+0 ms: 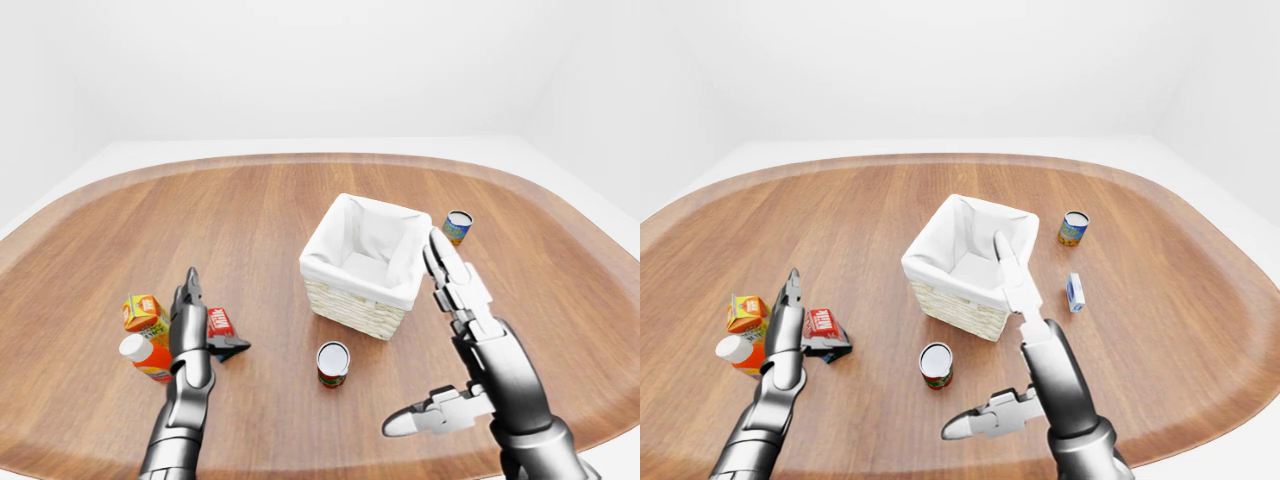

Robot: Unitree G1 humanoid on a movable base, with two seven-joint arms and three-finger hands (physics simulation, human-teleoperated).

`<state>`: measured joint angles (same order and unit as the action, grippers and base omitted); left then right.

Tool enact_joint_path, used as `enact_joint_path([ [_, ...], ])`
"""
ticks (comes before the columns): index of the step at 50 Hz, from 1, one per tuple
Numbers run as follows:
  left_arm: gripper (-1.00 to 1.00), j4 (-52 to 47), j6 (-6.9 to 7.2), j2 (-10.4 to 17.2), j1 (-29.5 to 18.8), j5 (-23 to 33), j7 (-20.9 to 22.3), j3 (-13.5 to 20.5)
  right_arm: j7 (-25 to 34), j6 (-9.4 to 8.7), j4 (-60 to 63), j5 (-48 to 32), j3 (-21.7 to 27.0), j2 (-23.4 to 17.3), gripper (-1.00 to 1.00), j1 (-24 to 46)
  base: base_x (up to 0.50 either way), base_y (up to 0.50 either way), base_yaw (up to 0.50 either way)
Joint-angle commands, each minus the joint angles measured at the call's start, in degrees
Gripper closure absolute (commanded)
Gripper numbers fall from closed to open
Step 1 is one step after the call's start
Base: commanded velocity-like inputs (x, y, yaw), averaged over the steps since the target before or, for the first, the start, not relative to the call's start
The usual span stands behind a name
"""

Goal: Pick the milk and place it in the basket.

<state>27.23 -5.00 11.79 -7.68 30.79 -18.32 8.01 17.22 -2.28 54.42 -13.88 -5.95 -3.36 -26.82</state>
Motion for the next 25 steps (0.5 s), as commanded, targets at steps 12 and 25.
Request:
enact_joint_path([
  [12,1.0,20.1,0.0,1.9,-6.8,-3.4,2.9,-2.4,0.3,-1.18,0.8,0.7,0.5,0.4,-1.0,0.4,0.0,0.0,0.0],
  [25,1.0,17.6,0.0,2.2,-6.2,-2.9,4.1,-2.8,0.3,-0.89,0.5,0.6,0.5,0.4,-1.0,0.4,0.0,0.0,0.0],
])
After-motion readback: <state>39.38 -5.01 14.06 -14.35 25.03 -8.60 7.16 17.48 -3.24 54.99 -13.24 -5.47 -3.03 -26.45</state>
